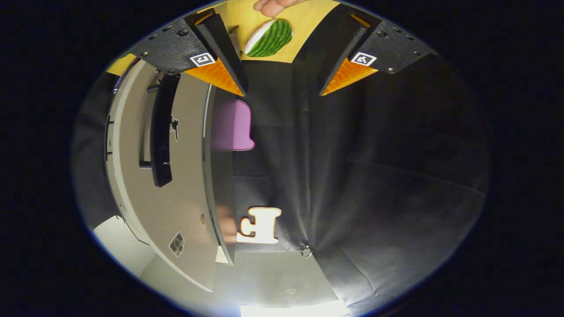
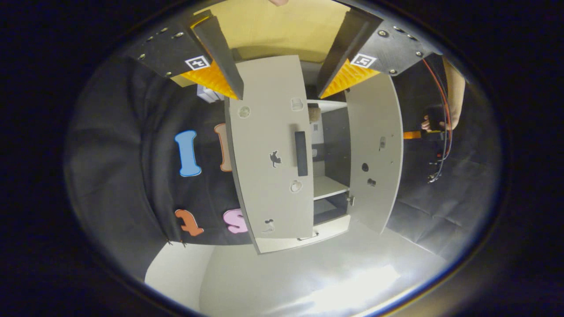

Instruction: Grab one shoe with the right hand and put it into the shoe cabinet, grab the other shoe with the left hand and put it into the shoe cabinet; then close the right door with the right hand and the left door with the left hand.

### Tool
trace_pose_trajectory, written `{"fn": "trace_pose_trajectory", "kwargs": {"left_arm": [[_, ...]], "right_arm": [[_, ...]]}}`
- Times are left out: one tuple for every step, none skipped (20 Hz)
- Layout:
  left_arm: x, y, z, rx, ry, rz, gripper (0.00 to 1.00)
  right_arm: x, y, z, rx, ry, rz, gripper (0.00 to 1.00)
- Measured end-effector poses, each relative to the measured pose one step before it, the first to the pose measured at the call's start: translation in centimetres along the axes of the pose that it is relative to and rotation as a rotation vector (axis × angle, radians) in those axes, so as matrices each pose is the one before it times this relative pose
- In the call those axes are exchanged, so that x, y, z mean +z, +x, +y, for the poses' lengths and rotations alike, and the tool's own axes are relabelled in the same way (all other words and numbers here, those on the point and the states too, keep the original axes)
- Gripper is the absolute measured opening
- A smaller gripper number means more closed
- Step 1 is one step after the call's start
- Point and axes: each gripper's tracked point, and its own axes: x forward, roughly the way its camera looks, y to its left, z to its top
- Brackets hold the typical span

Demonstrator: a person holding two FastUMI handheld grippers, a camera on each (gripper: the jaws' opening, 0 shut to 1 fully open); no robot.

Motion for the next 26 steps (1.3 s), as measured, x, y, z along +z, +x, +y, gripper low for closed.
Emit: {"fn": "trace_pose_trajectory", "kwargs": {"left_arm": [[0.218, 0.692, -0.28, -0.00319, -0.00355, -0.00072, 0.96], [-0.1, 0.473, -0.358, -0.00352, 0.00606, 0.00512, 0.93], [0.231, 0.515, -1.003, -0.01635, 0.00319, 0.00585, 0.96], [-0.16, 0.123, -1.66, -0.03101, -0.0078, 0.01922, 0.96], [-0.052, 0.432, -0.24, 0.02503, 0.01986, 0.00992, 0.96], [0.104, -0.691, -0.206, 0.02947, 0.04209, 0.00002, 0.86], [0.761, 0.161, -0.309, 0.01079, 0.0272, -0.02107, 0.87], [-0.072, -0.162, -0.757, -0.01525, -0.00629, 0.00352, 0.85], [-0.433, 0.039, -0.956, -0.02086, -0.03015, 0.01825, 0.85], [-0.348, 0.11, -0.794, -0.01256, -0.02054, 0.01501, 0.86], [-0.109, -0.001, -0.744, -0.01119, -0.01245, 0.00305, 0.85], [0.233, 0.137, 0.015, -0.00595, -0.00075, -0.00532, 0.86], [0.091, 0.009, -0.053, -0.00201, 0.00479, -0.00507, 0.85], [0.043, -0.076, -0.051, 0.00843, 0.00283, 0.00101, 0.87], [0.172, 0.183, -0.339, 0.01018, 0.00161, -0.00042, 0.85], [0.151, 0.111, -0.267, 0.00999, 0.00496, 0.00064, 0.87], [0.214, 0.112, -0.309, 0.00558, 0.00916, -0.00386, 0.85], [0.207, 0.103, -0.262, 0.00177, 0.01238, -0.00199, 0.87], [0.127, 0.057, -0.22, -0.00276, 0.01554, -0.00181, 0.85], [-0.09, -0.015, -0.288, -0.00417, 0.00815, -0.00034, 0.88], [-0.007, -0.188, -0.302, -0.0064, 0.00445, 0.00142, 0.87], [-0.185, -0.022, -0.498, -0.01462, -0.00284, 0.00621, 0.87], [-0.144, 0.305, -0.82, -0.02373, -0.00038, 0.00965, 0.87], [-0.235, 0.242, -0.931, -0.02262, -0.00185, 0.01366, 0.85], [-0.781, 0.288, -1.099, -0.02246, -0.00635, 0.01561, 0.86], [-0.288, 0.113, -0.983, -0.02303, -0.00725, 0.01413, 0.89]], "right_arm": [[-0.185, -0.554, -0.059, -0.01031, -0.01263, -0.00769, 1.0], [-0.361, -0.435, 0.123, -0.00416, -0.01048, -0.00198, 0.99], [-0.424, -0.391, 0.211, 0.00221, -0.01037, 0.00338, 0.99], [-0.28, -0.232, 0.294, 0.00516, -0.00451, -0.00072, 0.99], [-0.18, -0.153, 0.276, 0.00562, -0.00112, -0.00032, 1.0], [-0.159, -0.113, 0.367, 0.00959, -0.00166, 0.00229, 1.0], [-0.049, 0.073, 0.368, 0.00845, -0.00086, 0.00128, 0.98], [-0.093, 0.004, 0.217, 0.00549, -0.00272, 0.0016, 1.0], [-0.017, 0.095, 0.105, 0.00061, -0.00419, 0.00187, 0.98], [-0.125, 0.061, -0.113, -0.00451, -0.00035, 0.00308, 1.0], [-0.158, 0.031, 0.034, -0.00155, 0.00107, 0.00233, 1.0], [-0.101, 0.164, 0.062, -0.00032, 0.00259, 0.00309, 1.0], [-0.155, 0.057, -0.057, -0.00402, 0.00449, 0.00272, 1.0], [-0.194, 0.181, -0.2, -0.00553, 0.00264, 0.00352, 1.0], [-0.142, 0.177, -0.123, -0.00508, -0.00127, 0.00356, 1.0], [-0.05, 0.093, -0.122, -0.00623, -0.00257, 0.00243, 1.0], [-0.06, 0.149, -0.105, -0.00606, -0.00337, 0.00291, 1.0], [-0.055, 0.145, -0.047, -0.00464, -0.00186, 0.00226, 0.99], [-0.07, 0.143, 0.055, -0.00068, 0.00005, 0.0023, 1.0], [-0.101, 0.106, 0.251, 0.00268, 0.00174, 0.00136, 1.0], [0.034, 0.073, 0.114, 0.00169, 0.00082, 0.00136, 1.0], [-0.016, -0.009, -0.03, 0.00064, 0.00018, -0.00245, 1.0], [0.101, -0.051, 0.019, -0.00046, -0.00023, -0.00297, 0.99], [-0.08, 0.029, -0.044, -0.00094, 0.00048, -0.00193, 0.99], [-0.086, -0.005, -0.082, -0.00244, 0.00213, 0.00071, 0.99], [-0.171, 0.119, -0.015, -0.0031, 0.00159, 0.00222, 1.0]]}}
